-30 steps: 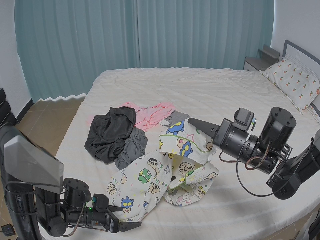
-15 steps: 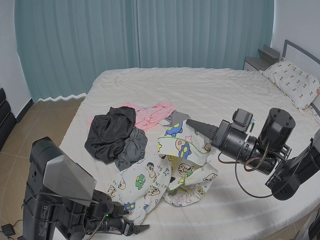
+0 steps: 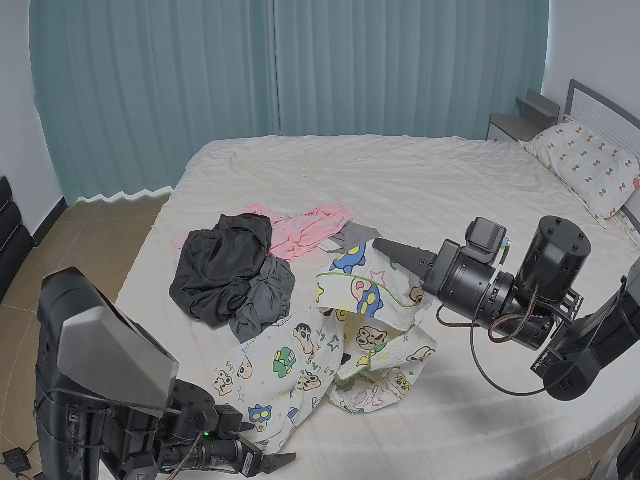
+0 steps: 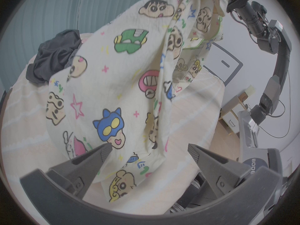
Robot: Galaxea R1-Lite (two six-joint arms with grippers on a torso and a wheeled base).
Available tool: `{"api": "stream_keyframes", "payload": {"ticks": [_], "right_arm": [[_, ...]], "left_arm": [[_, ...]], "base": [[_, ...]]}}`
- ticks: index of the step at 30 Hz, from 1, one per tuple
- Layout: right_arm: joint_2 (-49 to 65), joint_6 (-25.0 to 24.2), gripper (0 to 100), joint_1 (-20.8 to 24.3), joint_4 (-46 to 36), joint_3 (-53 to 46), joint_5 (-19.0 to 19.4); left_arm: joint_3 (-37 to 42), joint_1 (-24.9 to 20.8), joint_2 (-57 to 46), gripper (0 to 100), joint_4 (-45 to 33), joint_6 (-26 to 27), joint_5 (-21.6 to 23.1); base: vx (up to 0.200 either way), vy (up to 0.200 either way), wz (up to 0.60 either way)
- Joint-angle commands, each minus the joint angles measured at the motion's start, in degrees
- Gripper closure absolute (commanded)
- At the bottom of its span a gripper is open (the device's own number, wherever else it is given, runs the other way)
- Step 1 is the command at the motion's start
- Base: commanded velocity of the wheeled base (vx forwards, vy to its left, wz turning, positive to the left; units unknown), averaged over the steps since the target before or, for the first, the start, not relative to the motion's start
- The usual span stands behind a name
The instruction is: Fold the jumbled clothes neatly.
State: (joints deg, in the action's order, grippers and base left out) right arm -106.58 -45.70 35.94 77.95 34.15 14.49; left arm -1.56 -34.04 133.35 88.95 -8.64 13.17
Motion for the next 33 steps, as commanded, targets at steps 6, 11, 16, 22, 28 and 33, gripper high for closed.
{"api": "stream_keyframes", "payload": {"ticks": [6, 11, 16, 22, 28, 33], "right_arm": [[0.3, 0.0, 100, 0.0, 0.0, 0.0, 0.0], [0.1, 0.0, 100, 0.0, 0.0, 0.0, 0.0], [0.0, 0.0, 100, 0.1, 0.0, 0.0, 0.1], [0.2, 0.0, 100, 0.3, 0.0, 0.1, 0.1], [0.5, -0.1, 100, 0.3, 0.0, 0.8, 0.0], [0.6, -0.1, 100, 0.7, 0.0, 0.8, 0.0]], "left_arm": [[1.6, -0.8, -3.1, 0, 1.0, -0.4, 0.8], [1.5, -2.6, 1.9, 0, 1.0, -0.4, 2.9], [-0.2, -2.7, 5.6, 0, 1.0, -0.3, 2.7], [-4.9, -0.2, 9.3, 0, 1.0, -0.2, -0.4], [-9.1, 1.7, 9.6, 0, 1.0, -0.5, -2.9], [-9.9, 3.0, 9.6, 0, 1.0, -0.6, -3.2]], "base": [[0.0, 0.0, 0.0], [0.0, 0.0, 0.0], [0.0, 0.0, 0.0], [0.0, 0.0, 0.0], [0.0, 0.0, 0.0], [0.0, 0.0, 0.0]]}}
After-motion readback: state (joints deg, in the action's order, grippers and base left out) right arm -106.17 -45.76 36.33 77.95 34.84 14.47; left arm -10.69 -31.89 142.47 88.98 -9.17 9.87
